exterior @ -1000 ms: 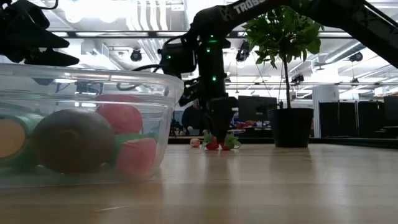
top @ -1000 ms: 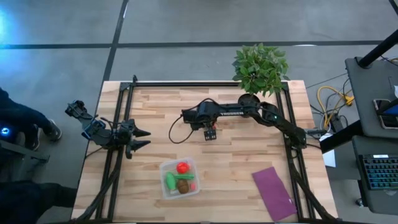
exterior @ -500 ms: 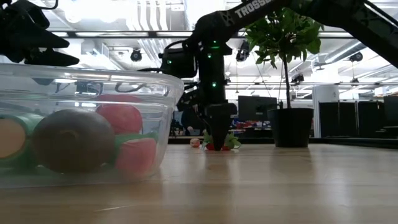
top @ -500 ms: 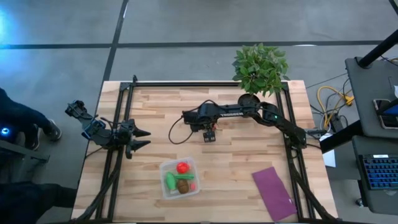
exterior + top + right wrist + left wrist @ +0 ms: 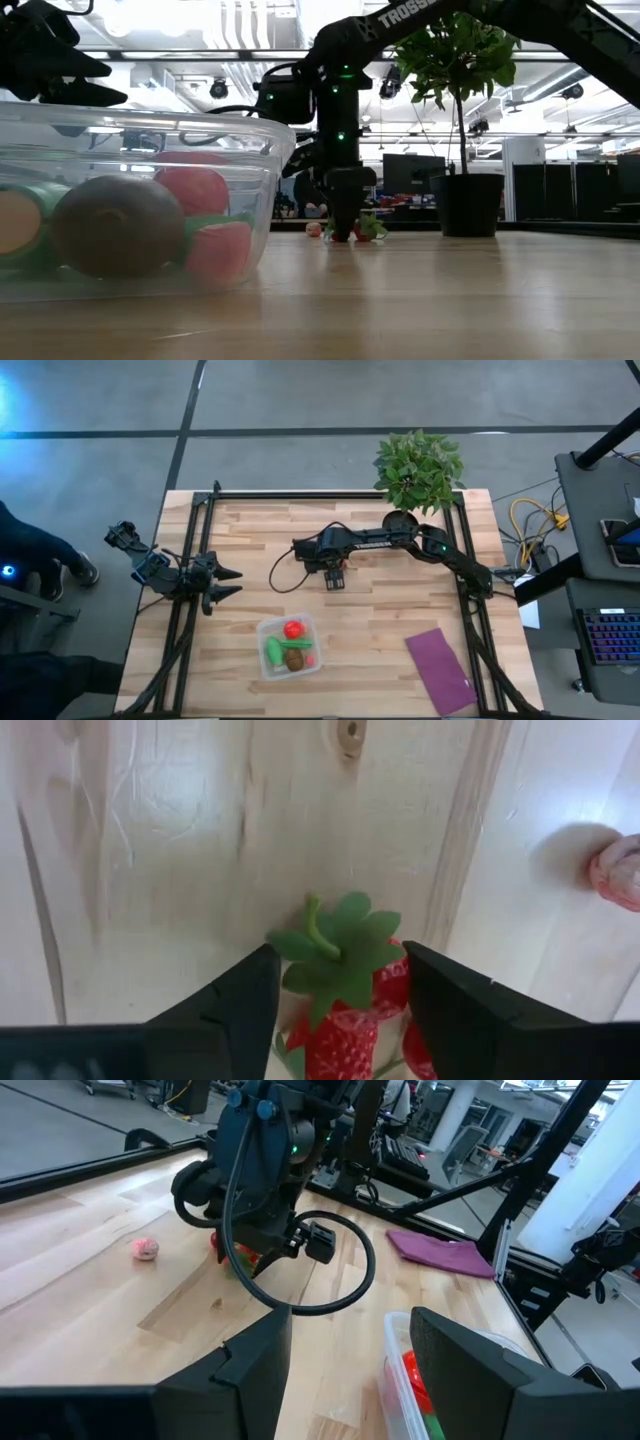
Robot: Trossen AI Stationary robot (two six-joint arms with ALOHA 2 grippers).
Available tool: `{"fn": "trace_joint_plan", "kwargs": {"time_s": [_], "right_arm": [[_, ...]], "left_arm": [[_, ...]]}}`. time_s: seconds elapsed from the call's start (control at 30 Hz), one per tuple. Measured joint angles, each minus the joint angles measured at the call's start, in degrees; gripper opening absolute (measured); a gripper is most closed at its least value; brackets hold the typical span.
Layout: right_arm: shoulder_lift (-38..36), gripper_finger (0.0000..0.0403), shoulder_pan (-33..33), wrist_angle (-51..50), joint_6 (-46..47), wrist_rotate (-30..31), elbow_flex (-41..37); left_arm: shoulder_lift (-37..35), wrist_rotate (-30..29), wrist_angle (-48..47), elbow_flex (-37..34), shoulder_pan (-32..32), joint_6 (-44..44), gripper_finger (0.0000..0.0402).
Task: Pick and placing Produce into tupperware
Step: Put the left strawberry into the transparent bin
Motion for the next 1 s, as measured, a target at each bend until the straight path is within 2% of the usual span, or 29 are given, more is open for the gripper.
{"fn": "trace_joint_plan", "kwargs": {"time_s": [0.33, 0.57, 0.67, 0.77, 0.9, 1.0], "right_arm": [[0.17, 0.0151, -0.07, 0.19, 3.22, 0.84, 1.68], [0.17, 0.0156, 1.1, -5.37, 7.6, -0.29, 10.73], [0.17, 0.0167, 2.43, -11.13, 10.79, -4.08, 17.83], [0.17, 0.0169, 4.74, -15.65, 13.45, -11.1, 25.43], [-3.95, 0.0164, 9.33, -11.71, 19.06, -16.06, 23.4], [-5.26, 0.0157, 12.7, -10.47, 23.88, -16.57, 23.31]], "left_arm": [[0.0, -0.01, 0.0, 0.0, 0.01, -0.01, 0.0192], [0.0, 0.01, 0.0, 0.0, 0.02, -0.02, 0.0192], [0.0, -0.01, 0.0, 0.0, 0.01, -0.01, 0.0192], [0.0, 0.0, 0.0, 0.0, 0.0, -0.02, 0.0192], [0.0, 0.01, -0.02, 0.0, 0.0, 0.0, 0.0192], [0.0, 0.01, 0.02, 0.0, 0.02, 0.0, 0.0192]]}}
